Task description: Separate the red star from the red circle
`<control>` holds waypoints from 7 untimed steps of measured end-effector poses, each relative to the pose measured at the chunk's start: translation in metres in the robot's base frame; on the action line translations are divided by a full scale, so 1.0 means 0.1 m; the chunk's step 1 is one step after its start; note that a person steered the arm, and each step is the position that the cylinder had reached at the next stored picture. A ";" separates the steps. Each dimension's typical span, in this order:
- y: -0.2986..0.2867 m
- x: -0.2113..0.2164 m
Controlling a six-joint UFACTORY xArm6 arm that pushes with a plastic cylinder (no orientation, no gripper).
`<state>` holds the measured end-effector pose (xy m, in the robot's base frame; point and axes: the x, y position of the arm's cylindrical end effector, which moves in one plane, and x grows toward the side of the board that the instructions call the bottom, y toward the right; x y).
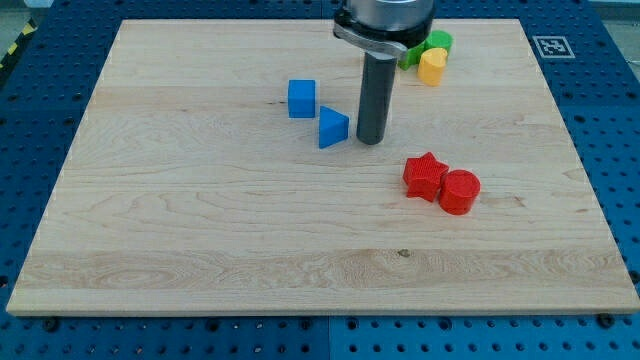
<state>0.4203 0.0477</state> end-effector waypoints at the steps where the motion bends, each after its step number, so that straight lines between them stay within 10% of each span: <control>1: -0.24 0.00; 3: -0.39 0.00; 7: 1.24 0.54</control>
<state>0.4745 0.1720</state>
